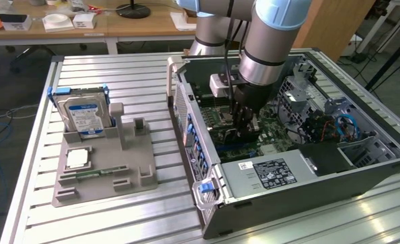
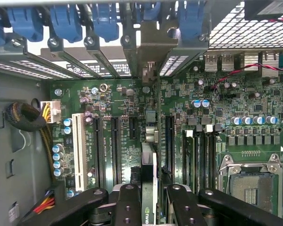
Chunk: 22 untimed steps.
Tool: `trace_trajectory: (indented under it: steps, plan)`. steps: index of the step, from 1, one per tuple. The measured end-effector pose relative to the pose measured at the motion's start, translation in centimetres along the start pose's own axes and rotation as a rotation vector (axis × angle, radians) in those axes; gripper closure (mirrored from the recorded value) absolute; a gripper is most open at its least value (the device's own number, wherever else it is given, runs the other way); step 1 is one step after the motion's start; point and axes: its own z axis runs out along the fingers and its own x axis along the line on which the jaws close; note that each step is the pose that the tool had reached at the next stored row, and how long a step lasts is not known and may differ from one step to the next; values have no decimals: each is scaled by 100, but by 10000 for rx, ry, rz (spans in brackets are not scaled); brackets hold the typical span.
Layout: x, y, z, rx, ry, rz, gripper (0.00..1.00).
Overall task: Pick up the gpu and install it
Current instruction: 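Insert the gpu into the slot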
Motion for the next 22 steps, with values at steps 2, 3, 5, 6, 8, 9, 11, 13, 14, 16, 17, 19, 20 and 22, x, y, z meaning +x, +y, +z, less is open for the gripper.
trace_trajectory:
  steps: [2,3,5,6,8,9,11,13,14,16,17,19,20,22]
  plan:
    - [1,0,7,-2,-12,0,74]
    - [0,0,12,-3,-26,-1,74]
    - [0,0,22,-5,-49,-1,74]
    - [1,0,28,-7,-68,-1,74]
    - [1,0,43,-9,-106,-2,74]
    - [0,-1,56,-7,-129,-2,74]
    - [1,-1,61,-10,-130,-2,74]
    - [0,-1,65,-9,-135,-2,74]
    - [0,-1,66,-8,-138,-2,74]
    - [-1,-1,65,-7,-140,-1,74]
    - [-1,-1,60,-10,-143,-1,74]
    - [-3,0,40,-10,-166,4,74]
    - [-3,0,30,-13,-160,6,74]
    - [0,0,16,-21,-143,4,74]
